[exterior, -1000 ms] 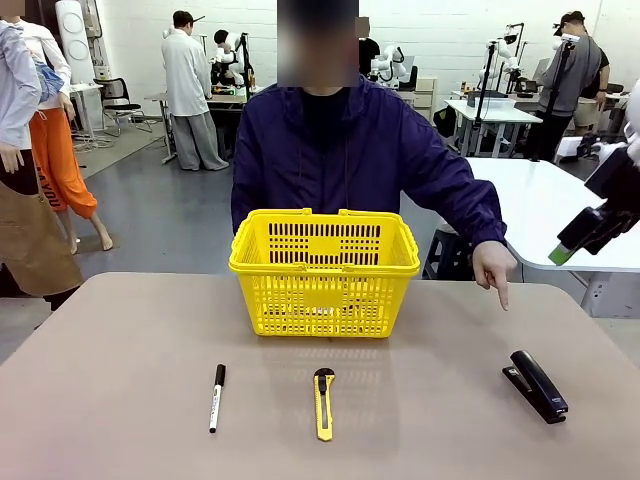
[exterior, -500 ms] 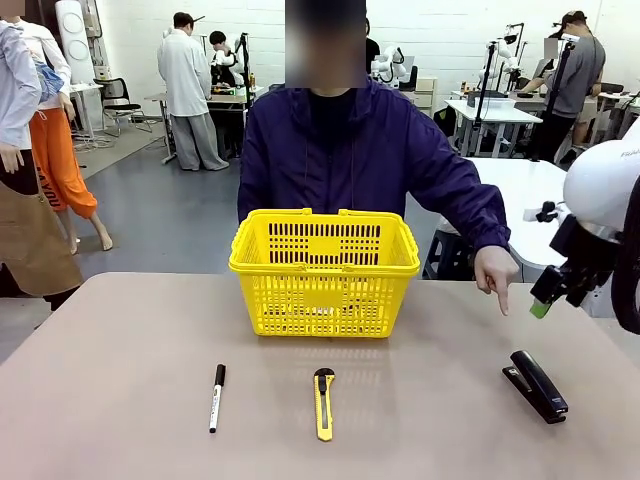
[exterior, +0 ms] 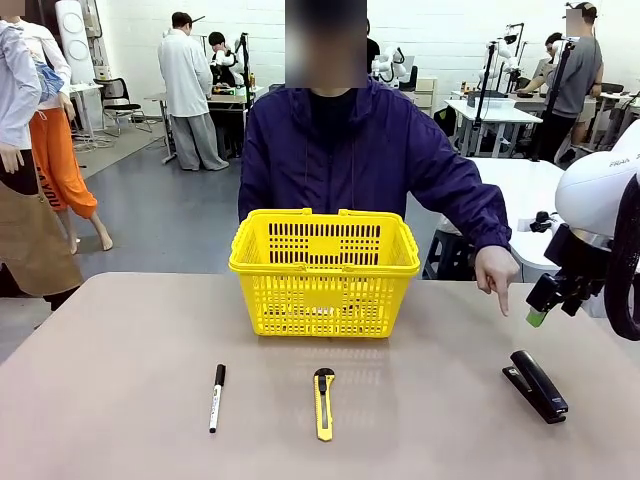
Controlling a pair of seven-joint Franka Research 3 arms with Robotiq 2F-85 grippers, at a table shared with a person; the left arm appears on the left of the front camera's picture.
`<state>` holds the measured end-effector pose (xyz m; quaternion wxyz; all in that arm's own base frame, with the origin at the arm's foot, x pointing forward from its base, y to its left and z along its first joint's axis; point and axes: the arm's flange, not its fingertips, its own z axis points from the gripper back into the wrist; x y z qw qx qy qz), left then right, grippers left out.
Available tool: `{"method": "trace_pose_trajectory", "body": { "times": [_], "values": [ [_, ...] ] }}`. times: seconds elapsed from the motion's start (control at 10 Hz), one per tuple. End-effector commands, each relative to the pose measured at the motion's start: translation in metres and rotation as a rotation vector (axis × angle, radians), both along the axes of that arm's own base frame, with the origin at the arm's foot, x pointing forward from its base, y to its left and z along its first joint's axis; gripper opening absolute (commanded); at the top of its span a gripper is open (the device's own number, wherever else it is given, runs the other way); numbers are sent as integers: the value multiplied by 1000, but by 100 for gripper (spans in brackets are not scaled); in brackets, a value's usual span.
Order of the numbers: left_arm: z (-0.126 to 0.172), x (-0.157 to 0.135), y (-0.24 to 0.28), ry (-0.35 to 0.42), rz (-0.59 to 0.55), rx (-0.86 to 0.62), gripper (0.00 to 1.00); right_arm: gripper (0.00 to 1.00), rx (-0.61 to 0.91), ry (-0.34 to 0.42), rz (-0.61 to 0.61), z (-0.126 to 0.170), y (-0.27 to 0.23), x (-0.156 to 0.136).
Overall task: Place the items the person wants into the basket.
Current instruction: Pick up the item the person points to and place it in the Market Basket.
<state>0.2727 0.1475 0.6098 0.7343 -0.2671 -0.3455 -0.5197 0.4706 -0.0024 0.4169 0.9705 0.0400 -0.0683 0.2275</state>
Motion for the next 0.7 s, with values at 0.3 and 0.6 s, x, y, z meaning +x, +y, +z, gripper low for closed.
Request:
{"method": "trace_pose_trajectory", "body": {
  "times": [0.3, 0.6],
  "values": [
    [1, 0, 0, -18, -15, -17, 97, 100, 0, 0, -2, 0, -1, 0],
    [1, 0, 0, -18, -15, -17, 97, 100, -76, 8, -28, -28, 35, -11]
  ]
}}
